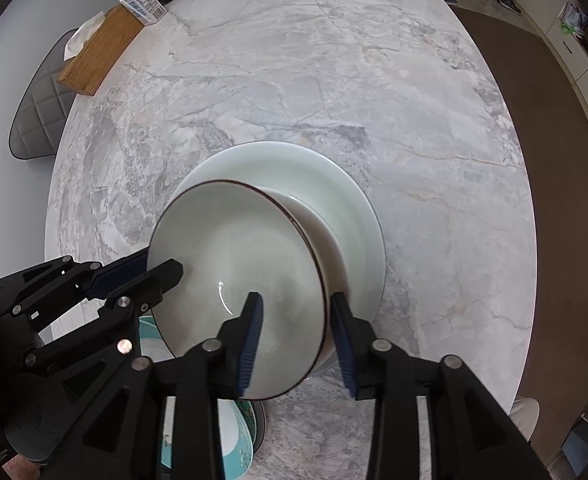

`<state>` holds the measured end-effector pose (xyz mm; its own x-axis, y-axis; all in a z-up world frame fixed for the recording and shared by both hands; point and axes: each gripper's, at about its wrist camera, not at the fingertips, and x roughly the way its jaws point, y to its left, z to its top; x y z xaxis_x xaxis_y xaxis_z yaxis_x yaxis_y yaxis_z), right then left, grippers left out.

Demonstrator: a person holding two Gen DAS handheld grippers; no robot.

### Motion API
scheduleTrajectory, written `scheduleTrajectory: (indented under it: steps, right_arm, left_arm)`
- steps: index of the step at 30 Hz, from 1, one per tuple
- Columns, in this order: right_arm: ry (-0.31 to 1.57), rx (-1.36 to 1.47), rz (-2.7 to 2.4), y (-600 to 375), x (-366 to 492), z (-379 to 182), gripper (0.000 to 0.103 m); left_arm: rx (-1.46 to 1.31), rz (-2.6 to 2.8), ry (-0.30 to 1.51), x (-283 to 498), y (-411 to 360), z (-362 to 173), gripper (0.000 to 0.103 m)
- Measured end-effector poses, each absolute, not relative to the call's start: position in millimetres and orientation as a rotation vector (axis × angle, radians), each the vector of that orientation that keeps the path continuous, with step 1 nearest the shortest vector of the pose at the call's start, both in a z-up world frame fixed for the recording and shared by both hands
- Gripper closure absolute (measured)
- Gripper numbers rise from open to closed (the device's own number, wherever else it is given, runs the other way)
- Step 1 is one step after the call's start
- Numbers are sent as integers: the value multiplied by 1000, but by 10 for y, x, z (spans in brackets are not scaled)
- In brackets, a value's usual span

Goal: Organize plates and bowls
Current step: 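Lift the dark-rimmed bowl and lower it into the nested white bowls, then open the right gripper to release the dark-rimmed bowl, then move the right gripper to the rim of the stacked bowls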

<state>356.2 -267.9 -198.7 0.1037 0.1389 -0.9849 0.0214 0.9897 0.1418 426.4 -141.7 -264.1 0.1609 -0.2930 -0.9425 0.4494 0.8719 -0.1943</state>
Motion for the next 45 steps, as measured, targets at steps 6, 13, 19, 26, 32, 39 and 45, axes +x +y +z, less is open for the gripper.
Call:
scheduleTrajectory:
  steps: [6,13,19,26,32,39,45]
  right_arm:
    - [1464,143,86,-2676,3570,-1984,59]
    - [1463,154,87,-2655,3566,-1953,45]
    - [1451,180,70,-2716,3549,-1891,41]
    - [1460,177,68,-2730,3546,-1916,41]
    - [1402,209,81,-2818,3489,-1752,41]
    - [1150,265,124,-3280,3247,-1333,41]
    - [1109,320,204,-3548,3075,-1512,39]
  left_arm:
    - [97,-518,1291,4299,-1286,-2585,59]
    - [32,-516,1282,4314,-1094,-2510,59]
    - [-25,-497,1281,4325,-882,-2495,59]
    - [-61,-482,1291,4319,-780,-2555,59]
    - [-64,-523,1272,4286,-773,-2547,59]
    - [-82,-558,1280,4302,-646,-2625,59]
    - [-8,-654,1183,4242,-804,-2539,48]
